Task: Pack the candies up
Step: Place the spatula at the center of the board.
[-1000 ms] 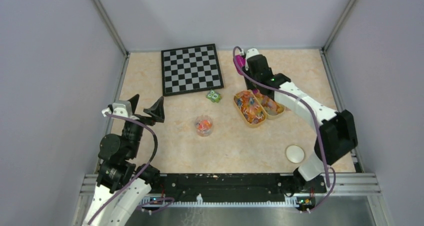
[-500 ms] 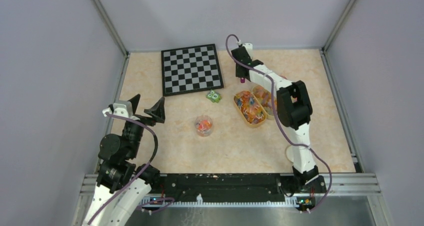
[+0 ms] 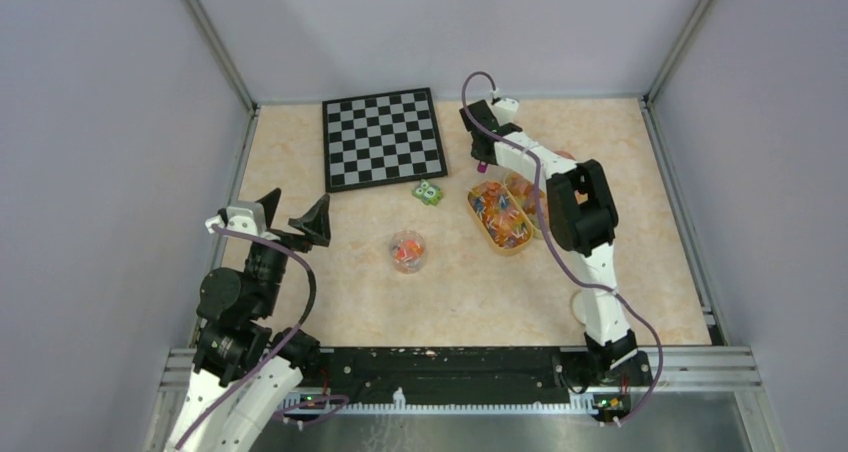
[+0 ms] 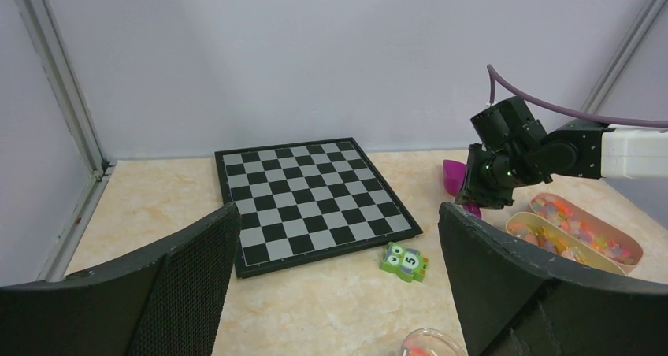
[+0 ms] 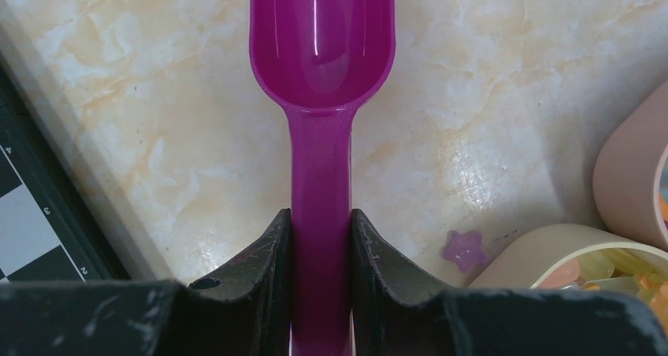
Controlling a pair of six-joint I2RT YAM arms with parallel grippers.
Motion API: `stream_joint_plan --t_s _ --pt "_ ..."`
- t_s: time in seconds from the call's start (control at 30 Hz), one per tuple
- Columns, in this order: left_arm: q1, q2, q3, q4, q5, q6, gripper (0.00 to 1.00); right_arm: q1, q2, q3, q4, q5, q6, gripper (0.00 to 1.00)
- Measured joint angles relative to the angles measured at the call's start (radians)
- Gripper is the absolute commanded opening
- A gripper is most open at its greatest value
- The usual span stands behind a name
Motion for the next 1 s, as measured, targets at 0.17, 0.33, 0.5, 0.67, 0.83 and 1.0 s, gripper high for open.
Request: stream_joint_plan --t_s 0.17,0.33,0.5,0.67,0.83,1.0 --pt "-0.001 0.000 0.000 0.000 0.000 0.000 0.99 0.000 0.000 -0.002 0.003 -0.001 0.024 0.24" --pt "-0.002 0.000 0.000 0.000 0.001 0.000 0.99 0.000 0.000 -0.009 0.016 -0.004 0.039 0.28" --pt "-0.004 0.000 -0.001 0.000 0.004 0.000 0.99 0.000 -0.001 -0.034 0.042 -0.015 0.042 0.41" --pt "-0.005 0.000 -0.001 0.000 0.008 0.000 0.99 0.000 -0.015 -0.086 0.054 -0.024 0.040 0.45" --pt "-0.005 0.000 -0.001 0.000 0.011 0.000 0.99 0.000 -0.079 -0.129 0.077 -0.040 0.026 0.46" --pt "-0.005 0.000 -0.001 0.000 0.011 0.001 0.99 0.000 -0.196 -0.168 0.107 -0.068 -0.022 0.46"
